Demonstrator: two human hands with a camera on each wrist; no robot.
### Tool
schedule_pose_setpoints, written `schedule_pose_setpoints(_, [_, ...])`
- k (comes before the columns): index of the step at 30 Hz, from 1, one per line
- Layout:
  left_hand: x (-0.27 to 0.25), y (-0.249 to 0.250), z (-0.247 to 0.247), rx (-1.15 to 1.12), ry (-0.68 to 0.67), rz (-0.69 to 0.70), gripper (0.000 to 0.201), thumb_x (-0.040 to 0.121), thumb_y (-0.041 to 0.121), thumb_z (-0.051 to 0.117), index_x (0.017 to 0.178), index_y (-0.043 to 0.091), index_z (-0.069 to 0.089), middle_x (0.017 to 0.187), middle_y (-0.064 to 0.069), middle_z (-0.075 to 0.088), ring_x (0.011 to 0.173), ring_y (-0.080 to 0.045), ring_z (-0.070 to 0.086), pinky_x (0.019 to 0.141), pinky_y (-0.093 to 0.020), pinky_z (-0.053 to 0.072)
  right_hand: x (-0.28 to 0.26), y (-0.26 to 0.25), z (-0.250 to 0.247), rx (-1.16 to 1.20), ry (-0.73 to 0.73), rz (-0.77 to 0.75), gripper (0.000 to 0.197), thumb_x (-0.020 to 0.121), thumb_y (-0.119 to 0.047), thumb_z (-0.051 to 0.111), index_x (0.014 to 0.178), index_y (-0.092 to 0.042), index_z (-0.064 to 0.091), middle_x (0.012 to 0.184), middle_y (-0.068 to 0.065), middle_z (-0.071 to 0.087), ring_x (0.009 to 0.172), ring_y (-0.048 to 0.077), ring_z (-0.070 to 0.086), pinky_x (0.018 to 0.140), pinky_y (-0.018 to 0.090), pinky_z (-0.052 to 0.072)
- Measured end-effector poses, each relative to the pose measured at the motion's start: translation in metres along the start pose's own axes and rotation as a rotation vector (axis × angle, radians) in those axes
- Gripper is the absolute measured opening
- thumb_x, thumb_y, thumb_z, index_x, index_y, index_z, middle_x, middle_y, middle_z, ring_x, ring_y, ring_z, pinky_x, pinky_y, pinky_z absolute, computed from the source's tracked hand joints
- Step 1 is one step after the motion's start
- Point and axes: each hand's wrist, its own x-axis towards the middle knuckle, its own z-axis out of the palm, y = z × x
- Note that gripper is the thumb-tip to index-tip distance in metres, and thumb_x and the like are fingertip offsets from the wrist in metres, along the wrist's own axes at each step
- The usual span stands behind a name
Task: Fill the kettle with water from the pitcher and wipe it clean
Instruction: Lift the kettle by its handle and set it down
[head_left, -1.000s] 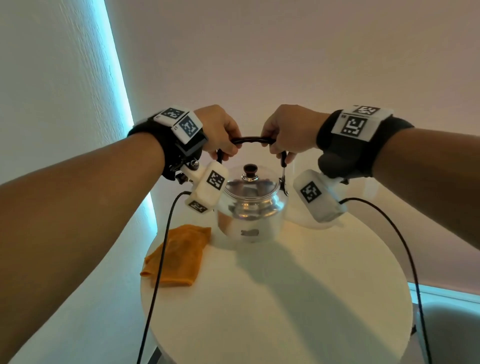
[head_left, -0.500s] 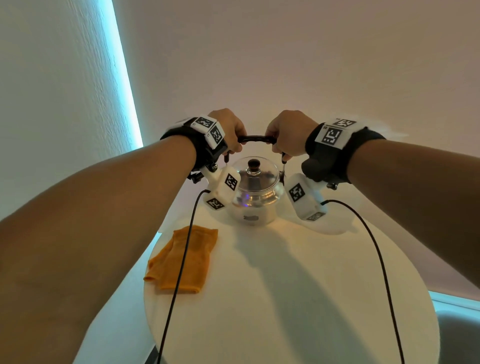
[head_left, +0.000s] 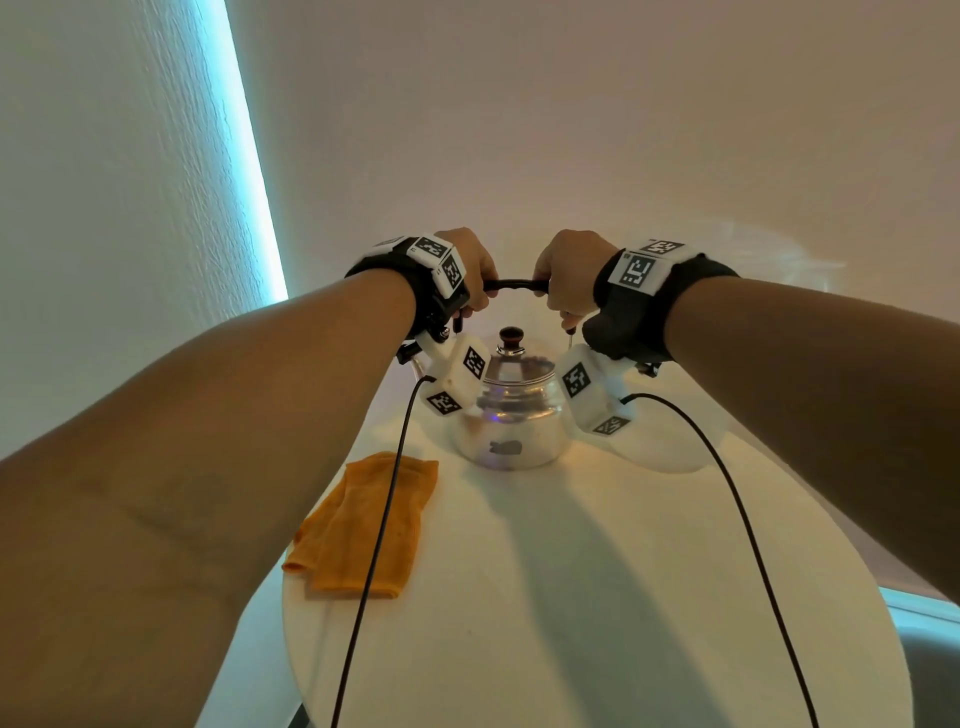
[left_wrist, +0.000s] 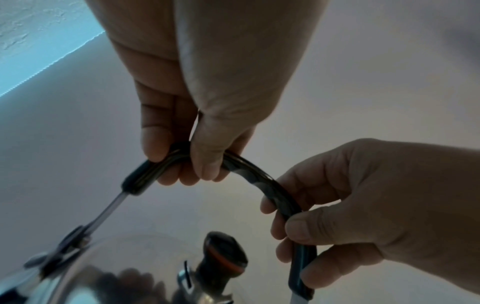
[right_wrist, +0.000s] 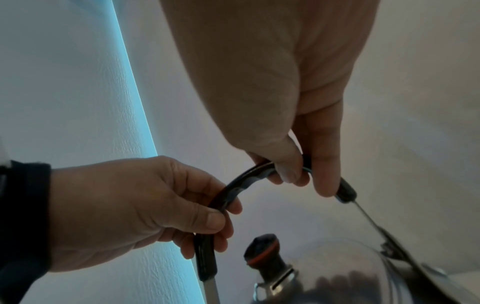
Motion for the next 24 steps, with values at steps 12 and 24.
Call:
schedule_pose_setpoints(12, [0.006, -0.002, 0.006, 0.035, 0.007, 0.007, 0.027, 0.083, 0.004, 0.067, 0.109, 0.009, 0.072, 0.083, -0.010, 0.072, 0.082, -0.025, 0.073, 0.079, -0.039, 0.060, 0.010, 0.001, 0.009, -0.049, -0.016, 0.014, 0.033, 0.095, -0.013, 0.052, 0.122, 0.003, 0.061, 0.124, 0.021, 0.062, 0.111, 0.037, 0.061, 0.099, 0.042, 0.048])
schedule_pose_setpoints(24, [-0.001, 0.001, 0.006, 0.182, 0.021, 0.057, 0.037, 0.089, 0.012, 0.064, 0.126, 0.010, 0.063, 0.110, -0.012, 0.070, 0.082, -0.024, 0.062, 0.084, -0.034, 0.055, 0.003, 0.002, 0.008, 0.037, 0.019, 0.014, 0.034, 0.093, -0.004, 0.051, 0.126, 0.003, 0.058, 0.126, 0.020, 0.060, 0.109, 0.036, 0.061, 0.096, 0.042, 0.050])
